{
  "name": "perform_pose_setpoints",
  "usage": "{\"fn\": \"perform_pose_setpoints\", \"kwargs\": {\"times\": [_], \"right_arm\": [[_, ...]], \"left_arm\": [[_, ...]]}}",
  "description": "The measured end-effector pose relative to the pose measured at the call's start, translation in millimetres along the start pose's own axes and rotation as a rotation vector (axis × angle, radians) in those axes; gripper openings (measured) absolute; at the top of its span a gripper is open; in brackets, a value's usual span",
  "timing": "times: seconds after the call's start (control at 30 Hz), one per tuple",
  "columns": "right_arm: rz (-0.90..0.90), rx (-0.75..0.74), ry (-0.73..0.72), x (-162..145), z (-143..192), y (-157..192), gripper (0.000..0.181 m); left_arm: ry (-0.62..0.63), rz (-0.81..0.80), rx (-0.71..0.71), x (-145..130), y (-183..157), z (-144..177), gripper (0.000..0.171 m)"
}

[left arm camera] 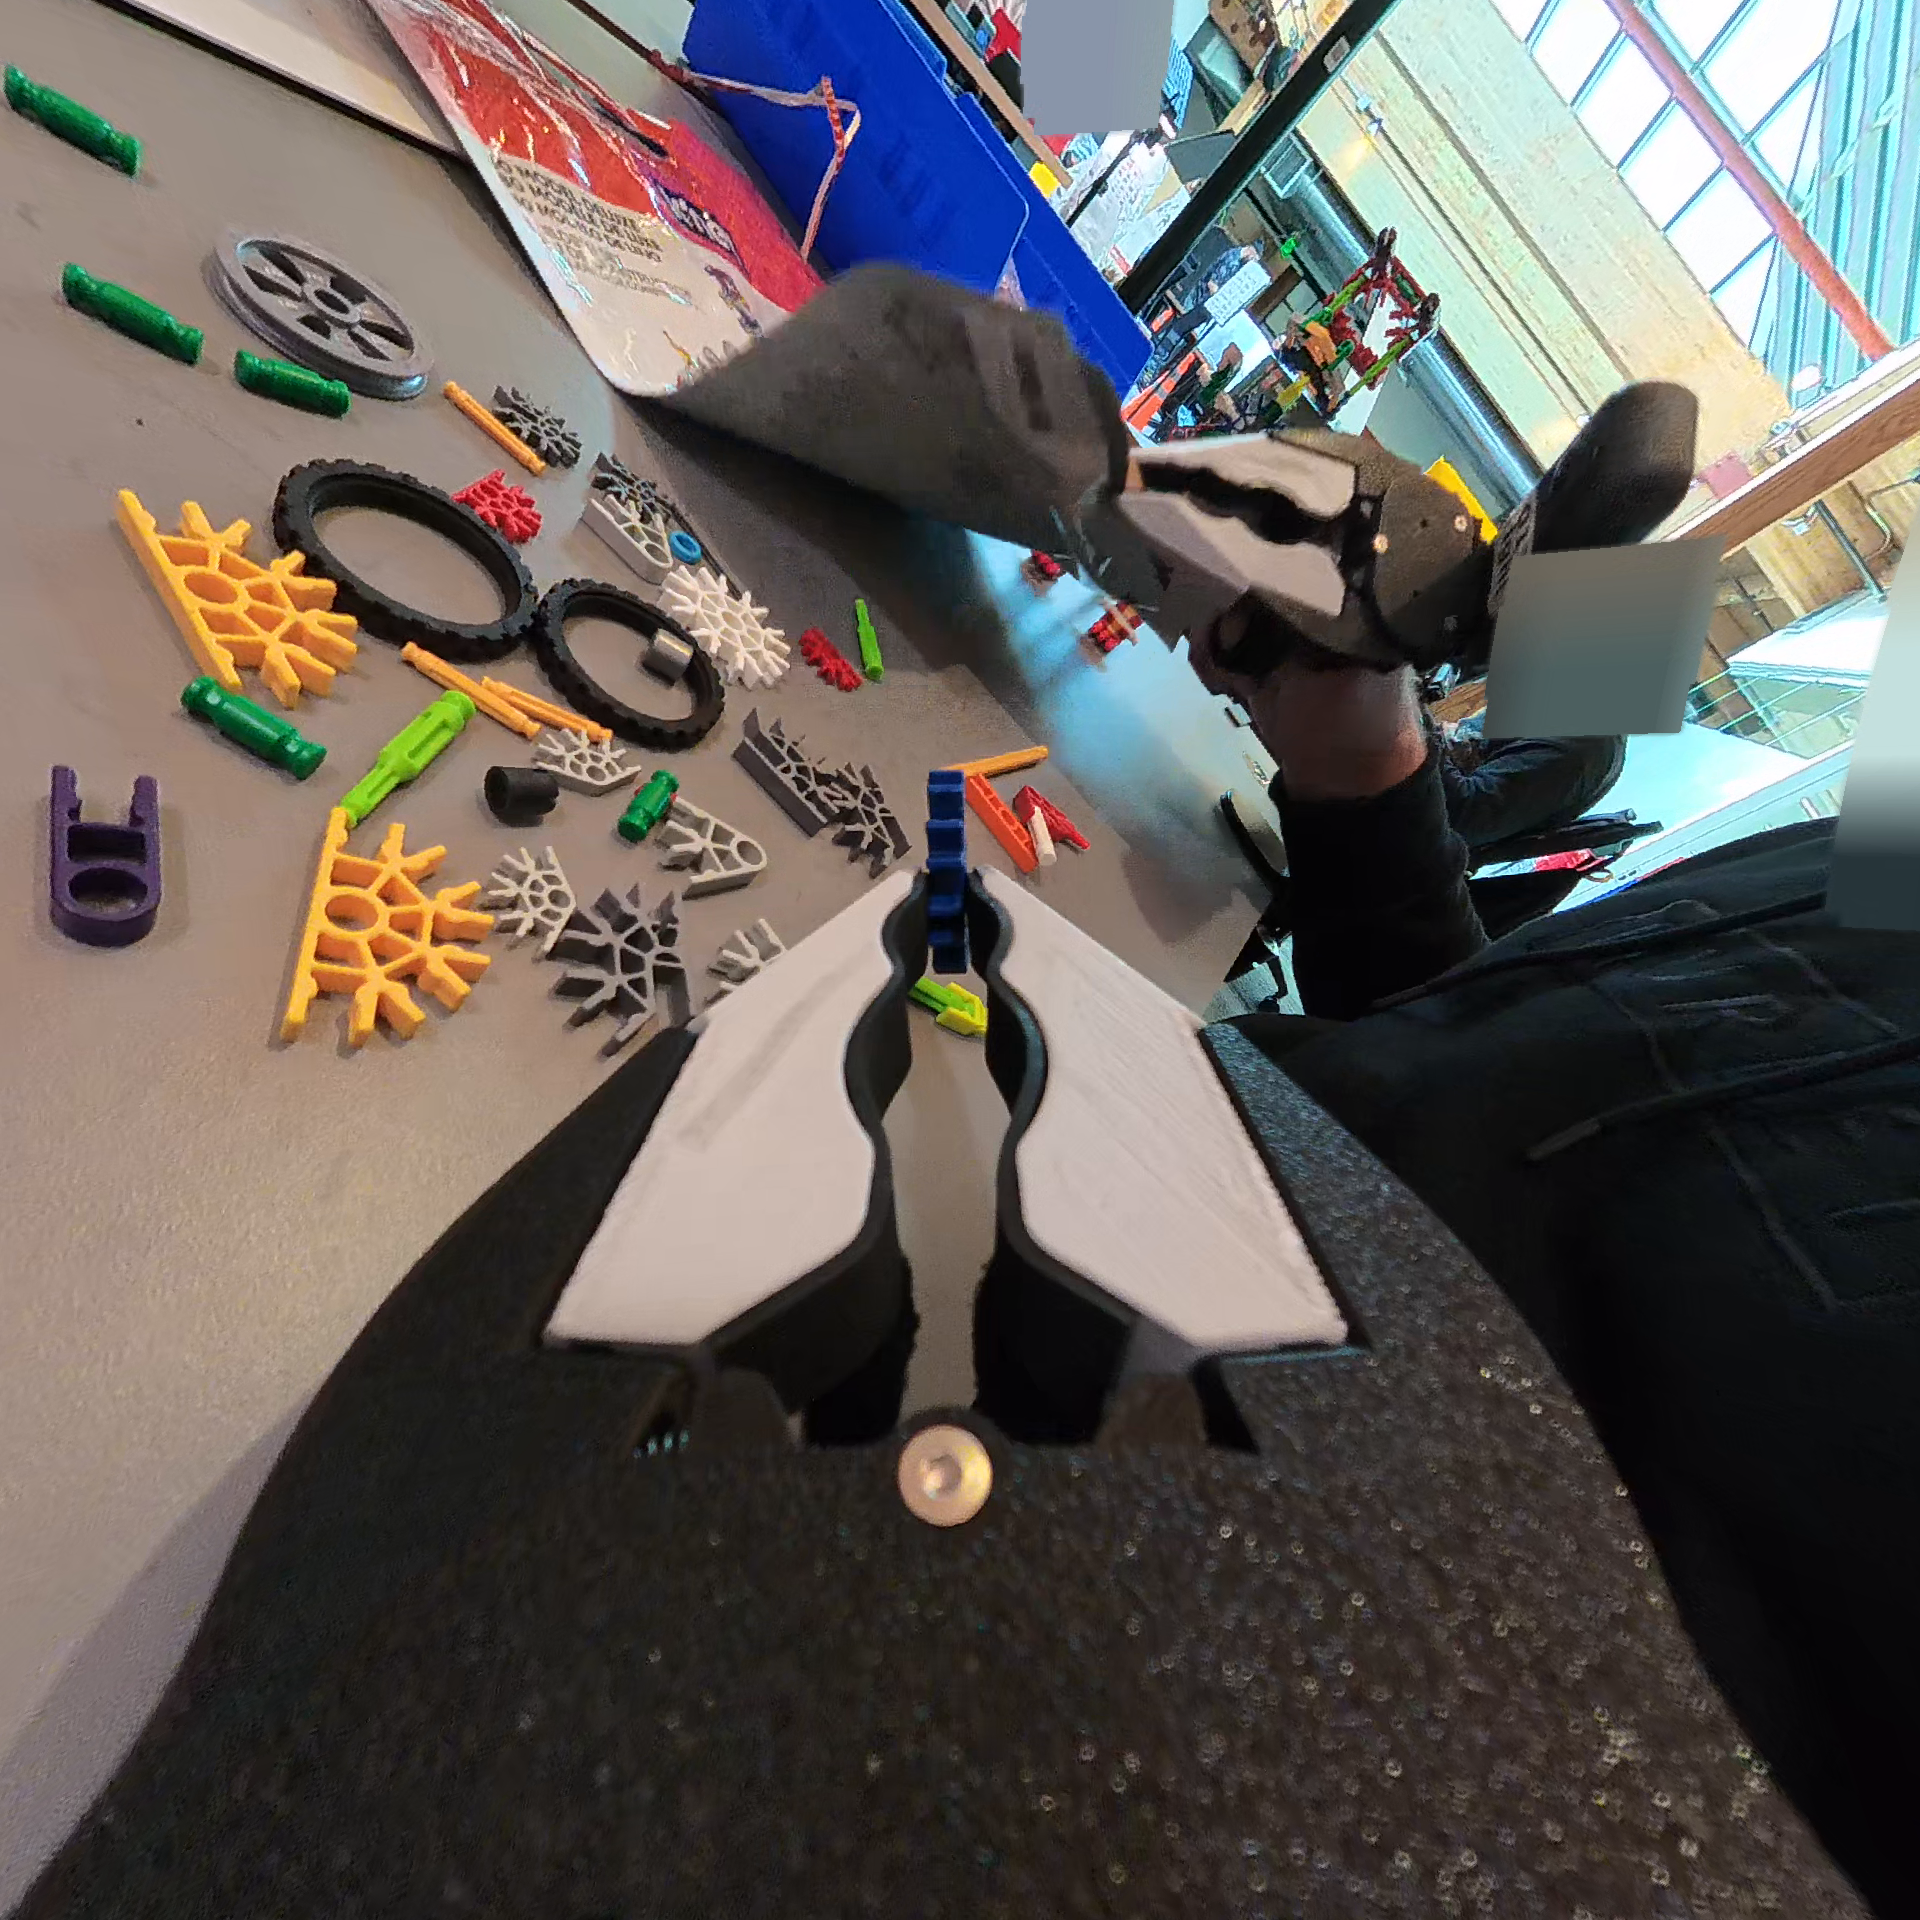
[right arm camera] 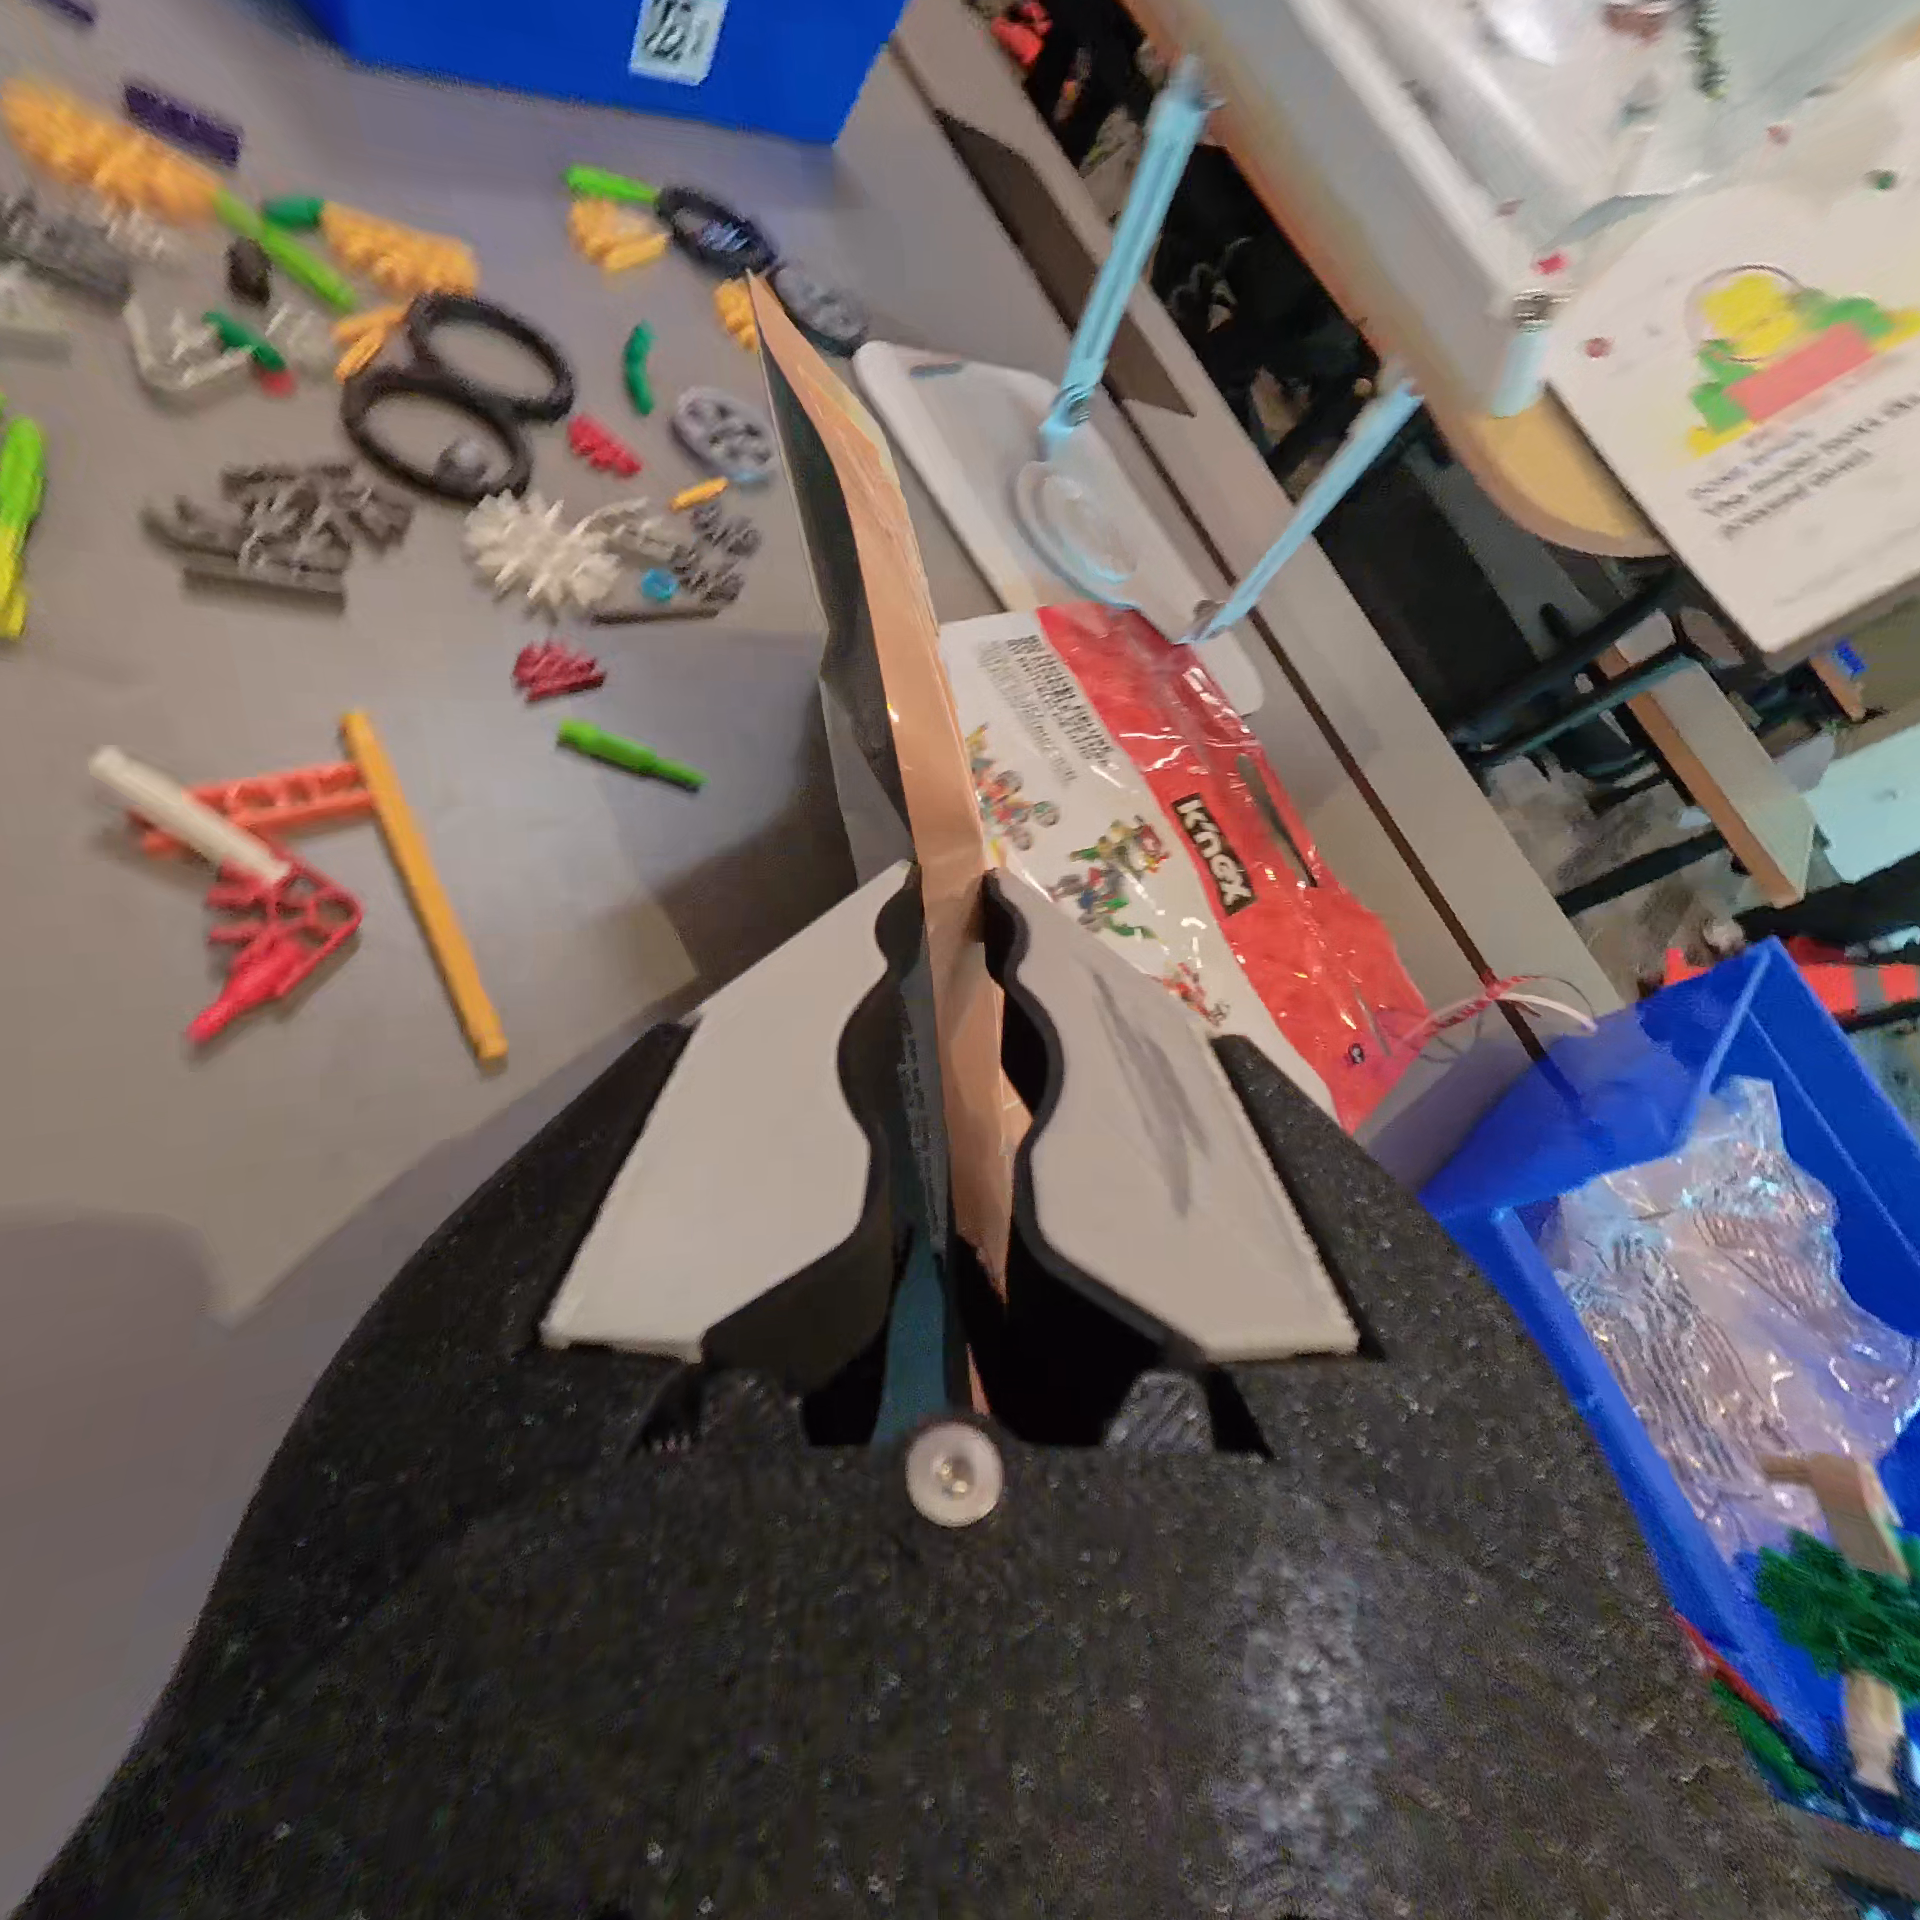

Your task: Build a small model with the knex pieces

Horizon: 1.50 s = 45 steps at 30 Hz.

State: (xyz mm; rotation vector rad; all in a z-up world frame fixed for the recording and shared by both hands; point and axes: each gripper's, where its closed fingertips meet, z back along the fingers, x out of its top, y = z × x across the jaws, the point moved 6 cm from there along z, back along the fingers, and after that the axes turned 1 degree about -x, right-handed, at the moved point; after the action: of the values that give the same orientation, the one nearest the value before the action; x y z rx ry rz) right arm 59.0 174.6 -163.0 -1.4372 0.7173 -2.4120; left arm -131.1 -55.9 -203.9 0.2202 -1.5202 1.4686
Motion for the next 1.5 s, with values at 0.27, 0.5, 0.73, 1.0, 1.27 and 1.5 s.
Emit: {"fn": "perform_pose_setpoints", "kwargs": {"times": [0.27,0.5,0.73,1.0,1.27,1.5], "right_arm": [[-0.212,-0.130,-0.047,18.6,2.9,-50.7,0.009],[-0.130,-0.100,-0.004,22.2,2.9,-43.7,0.009],[-0.005,0.156,0.160,-5.2,-3.4,18.9,0.017],[-0.075,0.435,0.178,6.1,5.3,47.1,0.030],[-0.140,0.596,0.113,59.3,-45.1,89.6,0.032],[-0.127,0.636,0.175,63.0,-80.0,110.9,0.039]], "left_arm": [[-0.010,-0.010,-0.015,0.3,-1.5,1.4,0.004],[-0.010,-0.012,-0.019,0.4,-1.8,1.5,0.004],[-0.012,-0.016,-0.012,0.3,-2.0,1.5,0.004],[-0.012,-0.020,0.009,-0.3,-2.0,2.5,0.004],[-0.022,-0.024,0.042,0.4,1.6,11.0,0.004],[-0.048,-0.015,0.027,-0.1,4.3,21.7,0.004]]}}
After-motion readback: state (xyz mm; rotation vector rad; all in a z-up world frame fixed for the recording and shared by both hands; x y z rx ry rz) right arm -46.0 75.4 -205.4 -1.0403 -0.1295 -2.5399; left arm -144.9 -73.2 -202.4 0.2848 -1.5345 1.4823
